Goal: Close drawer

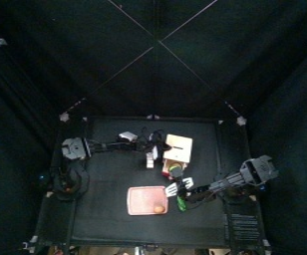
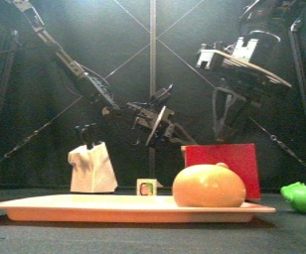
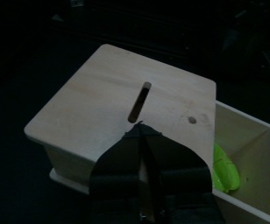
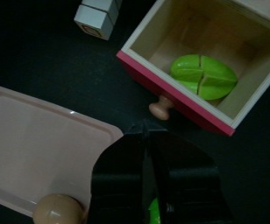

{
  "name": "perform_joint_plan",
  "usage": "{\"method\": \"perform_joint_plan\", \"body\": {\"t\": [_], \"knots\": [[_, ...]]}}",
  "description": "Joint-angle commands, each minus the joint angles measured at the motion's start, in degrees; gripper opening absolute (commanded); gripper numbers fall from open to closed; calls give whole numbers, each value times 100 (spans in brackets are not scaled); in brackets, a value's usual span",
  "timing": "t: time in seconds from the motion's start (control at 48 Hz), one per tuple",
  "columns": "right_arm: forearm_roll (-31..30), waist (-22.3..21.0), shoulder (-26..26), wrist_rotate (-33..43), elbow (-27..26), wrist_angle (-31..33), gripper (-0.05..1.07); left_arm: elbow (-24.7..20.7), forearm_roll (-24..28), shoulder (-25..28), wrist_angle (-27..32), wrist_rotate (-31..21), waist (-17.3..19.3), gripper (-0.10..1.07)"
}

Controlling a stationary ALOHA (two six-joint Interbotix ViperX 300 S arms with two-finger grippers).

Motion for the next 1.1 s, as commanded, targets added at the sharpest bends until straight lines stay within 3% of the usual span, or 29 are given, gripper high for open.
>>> {"method": "perform_joint_plan", "body": {"t": [0.0, 0.396, 1.083], "knots": [[-9, -44, -79, -9, -79, 9, 21, 18, 18, -26, 70, 0, 18, 37], [141, -422, 114, -26, 26, 0, 21, 88, 18, -26, 70, -9, -18, 37], [-211, -1143, 105, -18, 88, 0, 21, 114, 18, -26, 79, -35, -18, 37]]}}
